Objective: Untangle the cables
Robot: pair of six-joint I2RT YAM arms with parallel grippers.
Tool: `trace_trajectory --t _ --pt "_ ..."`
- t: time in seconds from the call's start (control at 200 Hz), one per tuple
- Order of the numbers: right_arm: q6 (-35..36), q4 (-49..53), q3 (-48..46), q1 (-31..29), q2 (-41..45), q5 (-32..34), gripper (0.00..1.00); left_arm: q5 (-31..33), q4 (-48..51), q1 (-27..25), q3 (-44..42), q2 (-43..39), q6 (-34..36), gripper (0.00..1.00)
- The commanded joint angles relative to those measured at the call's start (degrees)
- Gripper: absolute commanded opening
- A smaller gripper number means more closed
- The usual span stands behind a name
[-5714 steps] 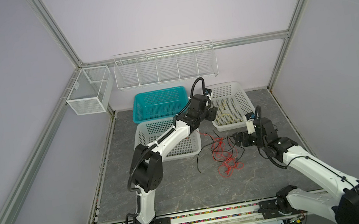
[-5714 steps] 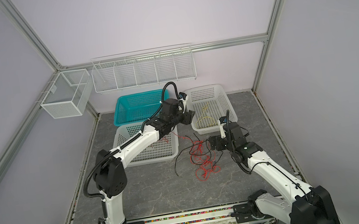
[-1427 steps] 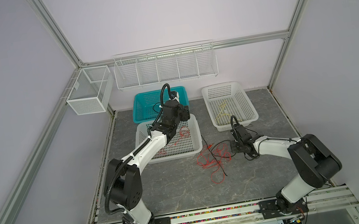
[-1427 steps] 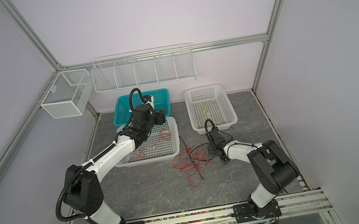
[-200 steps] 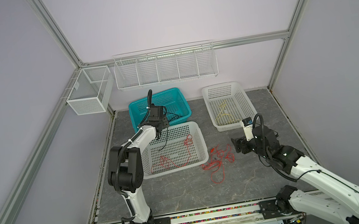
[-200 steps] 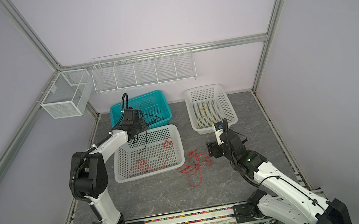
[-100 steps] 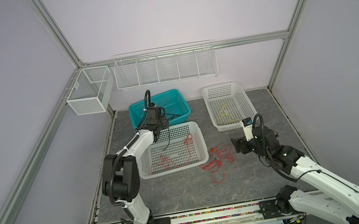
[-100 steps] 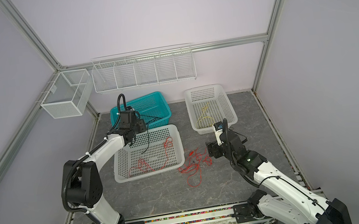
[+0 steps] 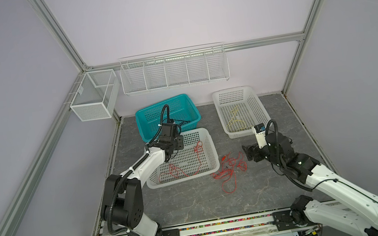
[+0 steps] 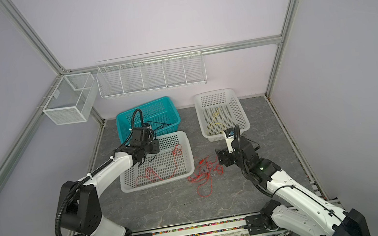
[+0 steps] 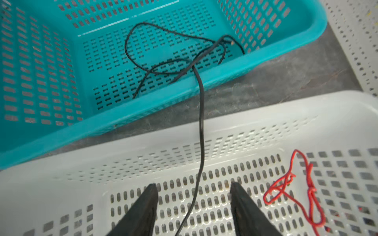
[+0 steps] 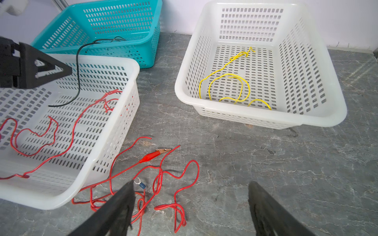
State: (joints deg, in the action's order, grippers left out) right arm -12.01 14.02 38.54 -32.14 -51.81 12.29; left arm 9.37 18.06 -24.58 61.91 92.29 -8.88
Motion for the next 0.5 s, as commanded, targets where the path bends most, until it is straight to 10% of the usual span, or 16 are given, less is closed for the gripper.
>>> trace_trajectory --t 0.0,0.305,0.495 --pt "-0.44 -2.07 -1.16 -0.46 -0.68 -1.07 0.88 0.72 0.19 -0.13 -0.21 1.90 1.16 0.58" --pt "-0.17 -1.19 -1.14 -0.53 -0.23 -0.70 0.88 -0.14 0.00 -0.17 2.92 8.10 1.30 0.43" --pt "0.19 -0.90 -1.02 -0.51 -0.18 -0.46 0.88 -0.28 -0.07 -0.20 3.35 9.57 0.76 0.07"
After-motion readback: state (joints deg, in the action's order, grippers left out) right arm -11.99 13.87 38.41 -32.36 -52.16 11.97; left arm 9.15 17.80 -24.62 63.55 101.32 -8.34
